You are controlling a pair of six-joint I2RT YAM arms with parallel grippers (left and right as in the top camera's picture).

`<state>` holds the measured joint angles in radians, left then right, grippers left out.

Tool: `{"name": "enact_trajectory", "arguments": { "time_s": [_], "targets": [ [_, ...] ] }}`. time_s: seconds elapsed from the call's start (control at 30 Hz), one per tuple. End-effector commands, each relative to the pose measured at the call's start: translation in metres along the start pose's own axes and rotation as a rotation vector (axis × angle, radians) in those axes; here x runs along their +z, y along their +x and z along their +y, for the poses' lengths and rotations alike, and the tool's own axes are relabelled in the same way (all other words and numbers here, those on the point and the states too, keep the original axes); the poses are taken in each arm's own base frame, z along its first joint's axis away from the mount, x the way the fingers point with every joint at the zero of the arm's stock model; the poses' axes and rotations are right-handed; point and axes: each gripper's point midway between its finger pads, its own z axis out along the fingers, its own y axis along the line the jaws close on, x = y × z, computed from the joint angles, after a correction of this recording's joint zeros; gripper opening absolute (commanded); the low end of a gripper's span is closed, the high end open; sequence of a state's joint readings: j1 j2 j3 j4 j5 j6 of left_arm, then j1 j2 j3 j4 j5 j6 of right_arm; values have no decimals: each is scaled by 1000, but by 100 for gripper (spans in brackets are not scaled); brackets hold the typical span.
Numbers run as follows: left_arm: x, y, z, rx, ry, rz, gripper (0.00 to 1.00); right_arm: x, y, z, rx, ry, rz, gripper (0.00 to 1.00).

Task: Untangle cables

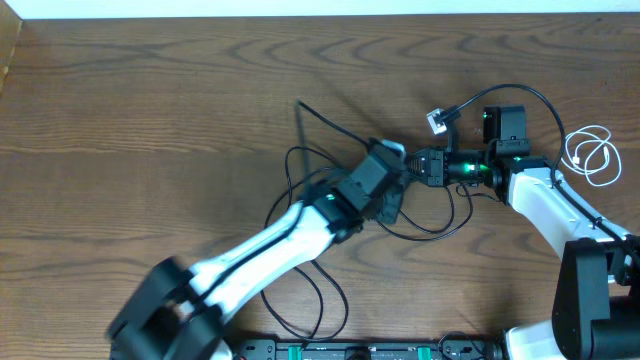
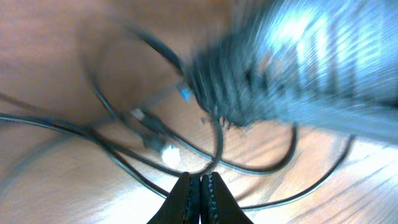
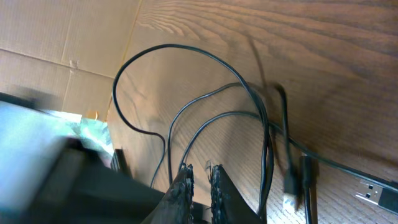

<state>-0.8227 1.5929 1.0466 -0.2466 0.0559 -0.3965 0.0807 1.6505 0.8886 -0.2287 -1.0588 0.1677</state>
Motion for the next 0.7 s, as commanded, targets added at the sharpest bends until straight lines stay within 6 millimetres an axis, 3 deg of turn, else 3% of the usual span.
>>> {"name": "enact_trajectory", "arguments": {
  "time_s": [0.0,0.17,0.23,0.27,0.4,0.5,0.67],
  "targets": [
    [-41,-32,11,-25,-56,-139,7,0,2,-1,11,0,6,8],
    [-71,-35,11,-27,-54,-166,8,0,3,2,15,-20,11,7],
    [-74,-27,14,-25,-68,-139,9,0,3,-2,15,1,8,10],
    [-73,-22,17,-24,-78,-119,15,0,3,-6,19,24,7,12],
    [-64,0,24,-19,-109,-22,40,-3,3,-35,90,195,-11,20],
    [-50,12,15,-19,-54,44,60,-8,5,-55,158,314,-28,30],
    [-18,22,3,-22,13,107,67,-23,8,-88,224,517,-55,41]
  ]
}}
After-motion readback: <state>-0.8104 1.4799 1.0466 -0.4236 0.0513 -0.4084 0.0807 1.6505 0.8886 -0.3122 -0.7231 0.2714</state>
